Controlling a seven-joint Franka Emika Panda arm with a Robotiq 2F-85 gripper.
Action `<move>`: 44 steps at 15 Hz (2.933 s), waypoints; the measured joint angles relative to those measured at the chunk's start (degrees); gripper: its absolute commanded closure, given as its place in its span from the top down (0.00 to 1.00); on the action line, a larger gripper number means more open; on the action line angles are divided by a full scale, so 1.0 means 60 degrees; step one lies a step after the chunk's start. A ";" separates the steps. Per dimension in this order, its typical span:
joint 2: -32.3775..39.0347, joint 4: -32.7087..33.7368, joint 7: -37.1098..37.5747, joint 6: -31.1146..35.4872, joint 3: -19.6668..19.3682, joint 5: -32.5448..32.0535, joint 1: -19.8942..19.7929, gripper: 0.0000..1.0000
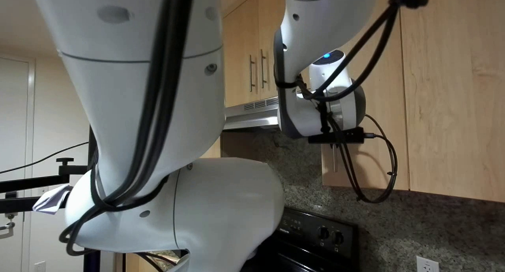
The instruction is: Open the drawer and it was not very smooth in doing the task
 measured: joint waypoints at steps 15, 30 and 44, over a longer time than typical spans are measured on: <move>-0.0697 -0.0819 -0.4802 -0.1570 0.2484 0.5508 -0.2483 0.08; -0.1241 -0.1013 -0.4848 -0.2693 0.5490 0.7492 -0.5887 0.91; -0.2660 -0.1018 -0.3744 -0.5261 0.8655 0.7546 -0.7361 1.00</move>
